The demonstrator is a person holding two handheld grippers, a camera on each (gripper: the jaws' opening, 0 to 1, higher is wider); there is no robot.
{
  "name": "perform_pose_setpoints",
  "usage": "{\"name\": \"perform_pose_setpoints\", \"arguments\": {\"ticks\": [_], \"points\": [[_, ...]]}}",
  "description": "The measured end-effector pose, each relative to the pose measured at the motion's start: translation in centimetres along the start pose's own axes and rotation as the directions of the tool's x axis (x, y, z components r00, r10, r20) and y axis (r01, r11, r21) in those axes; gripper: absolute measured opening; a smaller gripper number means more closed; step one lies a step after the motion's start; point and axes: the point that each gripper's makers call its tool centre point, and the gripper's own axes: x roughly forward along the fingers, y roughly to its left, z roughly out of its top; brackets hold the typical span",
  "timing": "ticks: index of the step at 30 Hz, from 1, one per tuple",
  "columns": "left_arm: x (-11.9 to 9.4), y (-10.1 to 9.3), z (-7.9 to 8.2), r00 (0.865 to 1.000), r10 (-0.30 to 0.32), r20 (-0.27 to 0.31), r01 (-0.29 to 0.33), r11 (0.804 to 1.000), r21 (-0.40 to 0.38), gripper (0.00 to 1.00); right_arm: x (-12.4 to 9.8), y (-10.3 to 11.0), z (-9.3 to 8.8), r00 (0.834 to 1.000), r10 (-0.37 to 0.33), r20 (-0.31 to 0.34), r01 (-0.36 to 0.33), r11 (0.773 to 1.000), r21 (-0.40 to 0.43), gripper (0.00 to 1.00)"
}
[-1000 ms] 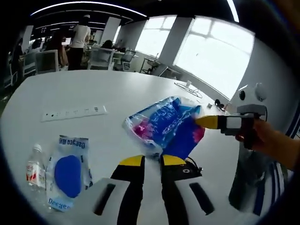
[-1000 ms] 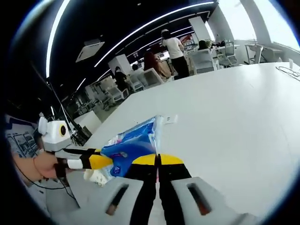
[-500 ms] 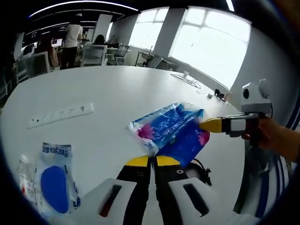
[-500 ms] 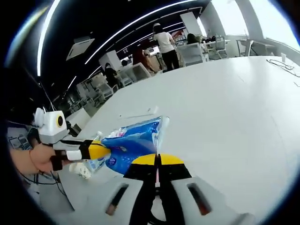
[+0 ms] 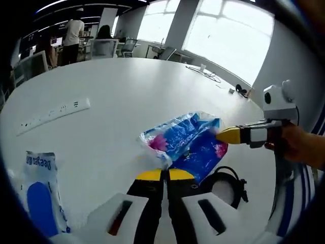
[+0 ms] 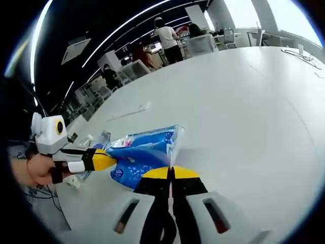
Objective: Arrange the tabletop items into an orderly group along one side of the table until the central work area is clear of visible clutter.
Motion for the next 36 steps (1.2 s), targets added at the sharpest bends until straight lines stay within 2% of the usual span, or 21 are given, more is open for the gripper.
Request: {"name": "perform_pose_setpoints", "arguments": {"ticks": [4,13,20,22,31,36], "points": [[0.8,0.2,-1.0,1.0,-0.003,-0.023,0.003,1.0,-0.005,0.0,0.6,-0.6,-0.8,1.0,-0.002,-0.016,0.002,1.0,0.006,0.0],[1.5,0.5,-2.1,0.999,-0.002,-0.045,0.002,1.0,-0.008,0.0,1.2,-0.9,-1.8,1.0,-0.007,-0.03,0.007,1.0,0.026,0.0],[1.5,0.5,-2.3,0.999,-0.003,-0.047,0.002,1.0,-0.016,0.0,1.4,-0.9,-2.3,0.999,-0.014,-0.044,0.015,1.0,0.026,0.0],[1.4,0.3,-2.4,0.999,-0.011,-0.05,0.009,0.999,-0.041,0.02,1.5,-1.1,-2.8,0.998,-0.021,-0.064,0.022,1.0,0.018,0.0],[1.4,0.6,-2.8,0.998,-0.01,-0.06,0.008,0.999,-0.048,0.12,1.5,-1.3,-2.9,0.997,-0.032,-0.07,0.033,0.999,0.011,0.04],[1.3,0.7,-2.7,0.998,-0.015,-0.055,0.013,0.999,-0.042,0.14,1.5,-1.3,-2.9,0.997,-0.034,-0.066,0.035,0.999,0.013,0.05]]}}
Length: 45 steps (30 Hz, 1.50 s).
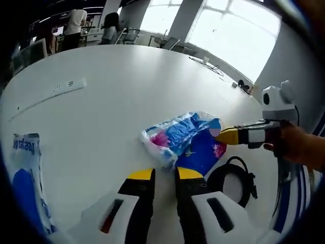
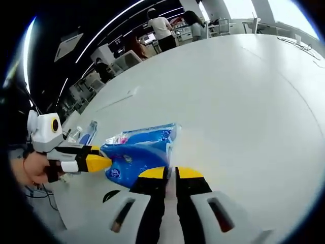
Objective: Arrange the tabletop items into an orderly group along one side of the table until the central work area is clear of visible clutter.
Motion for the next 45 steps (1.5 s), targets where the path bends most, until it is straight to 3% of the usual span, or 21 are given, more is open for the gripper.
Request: {"name": "perform_pose_setpoints", "arguments": {"ticks": [22,45], "points": [[-2.5,-0.6,1.8,0.999,-0.001,0.044,0.001,1.0,0.02,0.29,-1.8,0.4,1.3,0.999,-0.019,0.032,0.019,1.0,-0.009,0.13],[-8.1,-0.5,3.7,0.994,0.017,0.112,-0.02,1.0,0.02,0.45,-4.7,4.1,3.6,0.998,0.018,0.06,-0.012,0.994,-0.112,0.31]]}}
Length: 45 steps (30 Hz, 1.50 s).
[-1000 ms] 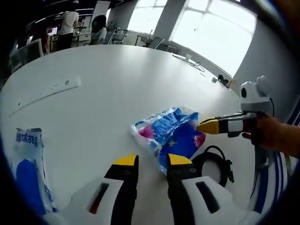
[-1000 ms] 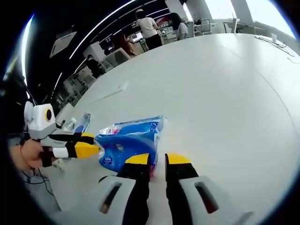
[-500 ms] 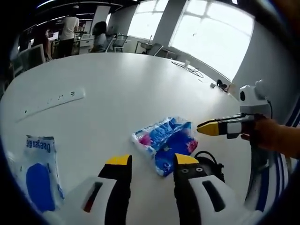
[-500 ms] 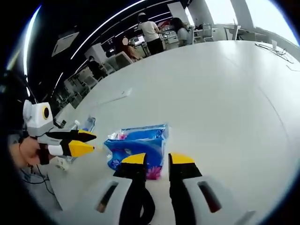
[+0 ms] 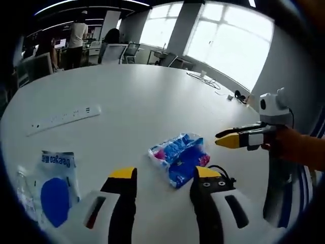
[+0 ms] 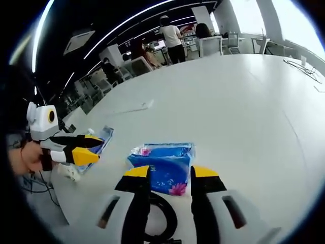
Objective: Arrange the tabletop items into an orderly group along one side of the table until the central work area is clear of visible clutter.
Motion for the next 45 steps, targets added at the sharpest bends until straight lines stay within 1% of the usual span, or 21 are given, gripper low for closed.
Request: {"name": "perform_pose_setpoints", "arguments": {"ticks": [8,14,18,21,24,35,39,40,45], "points": [[-2.7,0.7,0.7,0.999,0.022,0.032,-0.022,1.0,-0.01,0.49,-0.5,2.1,1.3,0.999,0.03,0.011,-0.029,0.999,-0.039,0.34],[-5.0,1.6,1.1,0.997,0.045,0.062,-0.044,0.999,-0.017,0.51,-0.5,3.8,2.0,0.999,0.053,0.009,-0.053,0.996,-0.07,0.37],[-6.4,2.2,1.1,0.996,0.058,0.07,-0.057,0.998,-0.016,0.52,-0.5,5.0,2.7,0.997,0.075,0.019,-0.073,0.994,-0.084,0.38],[-7.5,2.6,1.1,0.995,0.068,0.079,-0.067,0.998,-0.016,0.52,-0.2,6.2,2.9,0.996,0.092,0.014,-0.09,0.991,-0.102,0.39],[-9.1,3.5,1.1,0.992,0.088,0.093,-0.086,0.996,-0.026,0.53,0.1,7.3,3.2,0.994,0.107,0.013,-0.105,0.988,-0.111,0.4],[-13.9,6.1,0.3,0.982,0.148,0.121,-0.142,0.988,-0.056,0.53,0.9,11.5,3.7,0.988,0.157,0.003,-0.155,0.976,-0.156,0.42],[-15.2,6.8,-0.1,0.979,0.163,0.126,-0.156,0.986,-0.062,0.54,1.1,12.9,3.8,0.985,0.172,-0.001,-0.17,0.97,-0.173,0.44],[-15.6,7.1,-0.3,0.977,0.168,0.128,-0.161,0.985,-0.067,0.54,1.2,13.5,3.9,0.984,0.179,-0.005,-0.177,0.967,-0.181,0.44],[-17.6,8.2,-0.9,0.971,0.196,0.139,-0.185,0.979,-0.088,0.55,1.7,15.5,4.1,0.979,0.202,-0.023,-0.203,0.956,-0.213,0.44]]}}
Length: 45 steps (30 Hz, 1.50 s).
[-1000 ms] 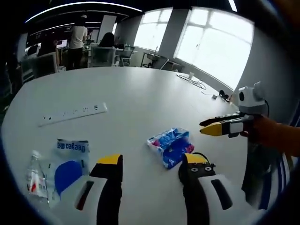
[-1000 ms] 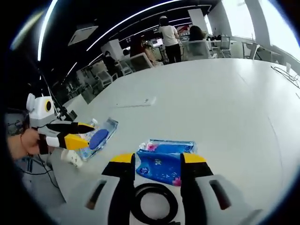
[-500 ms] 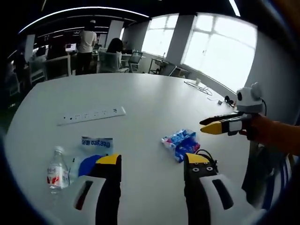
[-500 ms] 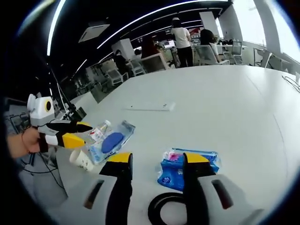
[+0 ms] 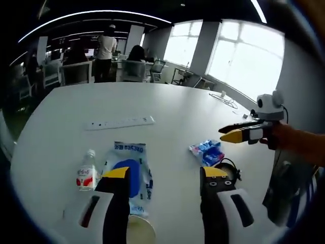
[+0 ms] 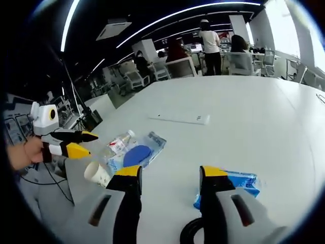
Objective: Arrange the tabletop items into an orderly group along one side of the table until the central work area is clear of visible clutter.
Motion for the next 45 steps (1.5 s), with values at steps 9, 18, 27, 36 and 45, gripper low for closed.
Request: {"name": "perform_pose_setpoints", "arguments": {"ticks": [9,18,27,36,45], "points": [[-3.5,3.6,-0.4,0.997,0.072,0.034,-0.07,0.996,-0.056,0.56,2.5,2.7,0.7,0.997,0.054,-0.054,-0.058,0.995,-0.076,0.45],[-6.0,7.2,-1.0,0.987,0.146,0.06,-0.139,0.984,-0.113,0.57,6.2,4.7,1.5,0.989,0.096,-0.114,-0.114,0.981,-0.158,0.46],[-7.1,9.9,-2.3,0.979,0.197,0.056,-0.186,0.97,-0.158,0.56,9.8,4.9,1.4,0.974,0.125,-0.187,-0.164,0.964,-0.211,0.46],[-7.4,11.7,-2.8,0.973,0.222,0.059,-0.206,0.958,-0.197,0.55,13.6,4.2,1.0,0.955,0.14,-0.261,-0.207,0.945,-0.253,0.45],[-7.3,13.5,-3.7,0.97,0.236,0.052,-0.218,0.948,-0.23,0.55,18.1,3.6,0.1,0.924,0.148,-0.352,-0.264,0.913,-0.311,0.44]]}}
